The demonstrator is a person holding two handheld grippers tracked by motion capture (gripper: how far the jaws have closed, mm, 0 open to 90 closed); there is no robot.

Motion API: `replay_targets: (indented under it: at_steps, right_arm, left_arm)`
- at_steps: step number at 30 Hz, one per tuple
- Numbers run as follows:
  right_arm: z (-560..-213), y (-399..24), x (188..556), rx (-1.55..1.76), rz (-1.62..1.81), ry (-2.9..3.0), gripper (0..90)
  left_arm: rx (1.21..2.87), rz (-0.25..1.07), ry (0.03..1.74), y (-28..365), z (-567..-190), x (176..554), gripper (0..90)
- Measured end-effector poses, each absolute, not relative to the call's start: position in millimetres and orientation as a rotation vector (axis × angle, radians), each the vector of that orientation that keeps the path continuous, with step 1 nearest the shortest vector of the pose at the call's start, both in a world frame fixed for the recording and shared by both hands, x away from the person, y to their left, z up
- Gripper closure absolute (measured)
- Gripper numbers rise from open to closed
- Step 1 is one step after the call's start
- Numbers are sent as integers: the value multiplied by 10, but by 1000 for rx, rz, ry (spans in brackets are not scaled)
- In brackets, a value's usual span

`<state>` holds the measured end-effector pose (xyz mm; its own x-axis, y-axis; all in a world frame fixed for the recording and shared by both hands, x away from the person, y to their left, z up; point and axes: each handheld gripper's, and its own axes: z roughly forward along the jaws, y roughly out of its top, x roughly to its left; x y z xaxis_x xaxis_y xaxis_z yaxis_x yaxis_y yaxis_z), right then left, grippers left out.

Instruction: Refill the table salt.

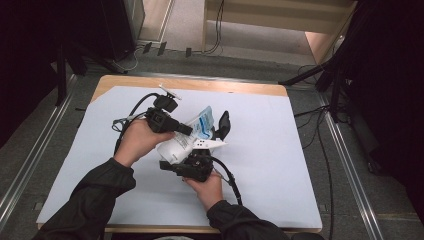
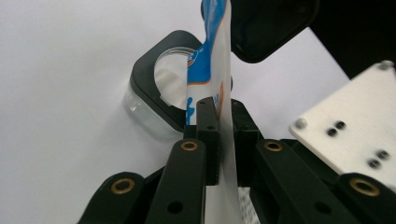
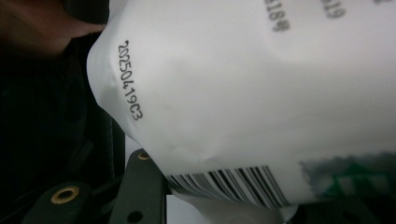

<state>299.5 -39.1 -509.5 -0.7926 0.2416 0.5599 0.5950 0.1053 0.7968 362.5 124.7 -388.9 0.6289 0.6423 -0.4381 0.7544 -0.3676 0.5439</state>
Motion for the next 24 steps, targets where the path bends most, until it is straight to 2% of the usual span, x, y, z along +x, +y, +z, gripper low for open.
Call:
replay_targets:
  at_steps: [13, 21, 24]
  right_arm:
    - [-5115, -340, 3020, -826, -1690, -2137, 638]
    - [-5108, -317, 2984, -860, -1670, -2231, 557]
    - [-5096, -325, 2969, -873, -1675, -2245, 557]
  left_arm:
    - [2077, -178, 1099, 1327, -3959, 3601, 900]
    - [2070, -190, 1101, 1319, -3948, 3609, 900]
    - [2063, -194, 1102, 1317, -3941, 3606, 900]
